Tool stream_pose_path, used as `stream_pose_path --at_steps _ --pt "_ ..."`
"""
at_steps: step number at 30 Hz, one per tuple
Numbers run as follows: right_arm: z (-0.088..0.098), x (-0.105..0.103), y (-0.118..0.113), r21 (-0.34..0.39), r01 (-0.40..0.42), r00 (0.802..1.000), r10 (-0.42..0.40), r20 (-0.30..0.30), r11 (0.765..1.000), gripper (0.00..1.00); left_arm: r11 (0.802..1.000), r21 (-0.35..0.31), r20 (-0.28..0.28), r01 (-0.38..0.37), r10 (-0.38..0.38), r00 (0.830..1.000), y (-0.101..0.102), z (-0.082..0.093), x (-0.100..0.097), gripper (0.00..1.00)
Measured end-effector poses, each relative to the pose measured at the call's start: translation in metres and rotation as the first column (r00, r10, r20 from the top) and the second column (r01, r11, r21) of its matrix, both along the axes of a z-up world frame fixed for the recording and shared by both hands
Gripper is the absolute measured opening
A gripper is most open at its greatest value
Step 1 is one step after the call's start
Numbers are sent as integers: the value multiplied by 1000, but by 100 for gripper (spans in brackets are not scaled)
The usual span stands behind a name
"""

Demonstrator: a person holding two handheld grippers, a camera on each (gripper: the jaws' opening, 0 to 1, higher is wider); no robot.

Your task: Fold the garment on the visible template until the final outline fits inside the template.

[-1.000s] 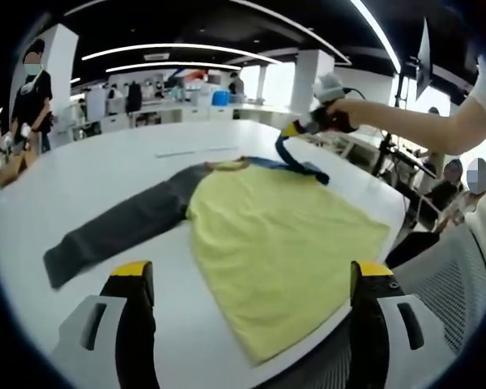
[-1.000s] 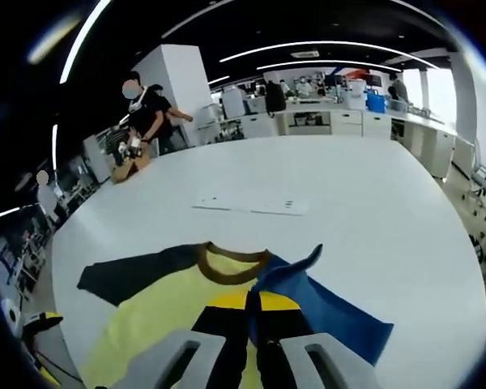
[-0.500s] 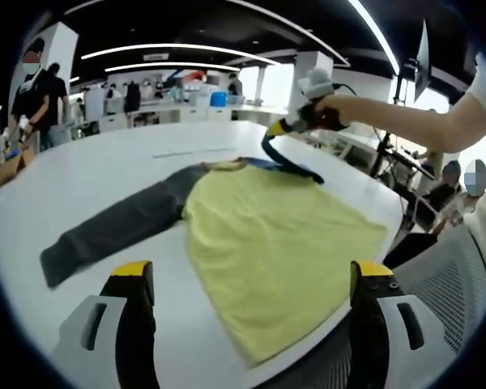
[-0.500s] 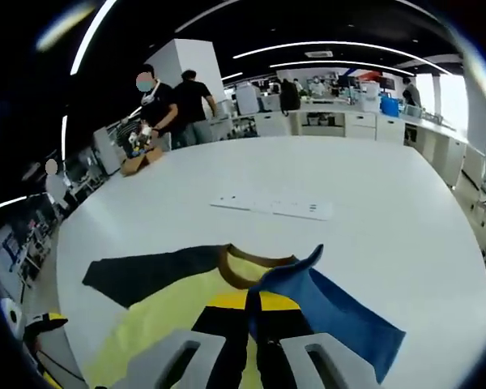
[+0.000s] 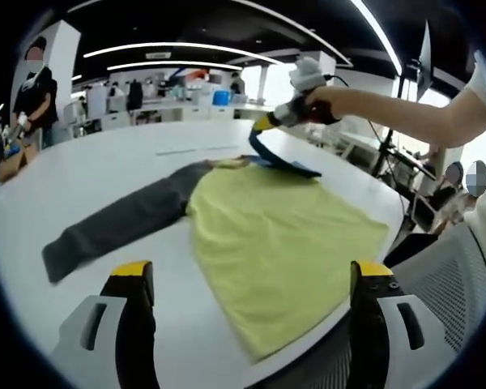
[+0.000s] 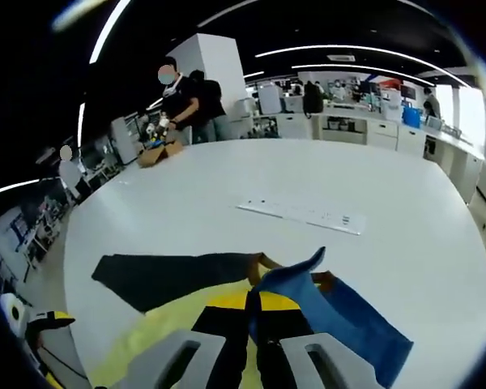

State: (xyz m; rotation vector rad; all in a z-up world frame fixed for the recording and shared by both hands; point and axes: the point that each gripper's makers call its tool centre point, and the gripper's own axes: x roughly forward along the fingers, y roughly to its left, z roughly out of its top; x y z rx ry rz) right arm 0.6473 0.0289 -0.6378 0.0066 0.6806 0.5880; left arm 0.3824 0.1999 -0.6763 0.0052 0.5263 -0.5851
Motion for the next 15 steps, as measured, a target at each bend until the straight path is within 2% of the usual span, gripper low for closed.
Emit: stream_pose_path --at_steps 5,8,15 --pt "2 -4 18 4 -45 999 45 10 999 0 1000 1 -3 -6 6 1000 1 -1 -1 97" --pt "3 -10 31 1 -99 995 99 25 995 0 1000 -1 -1 -10 10 1000 2 -1 0 97" --pt "3 -19 48 15 -155 988 155 25 988 0 1000 0 -1 -16 16 1000 2 -1 -1 97"
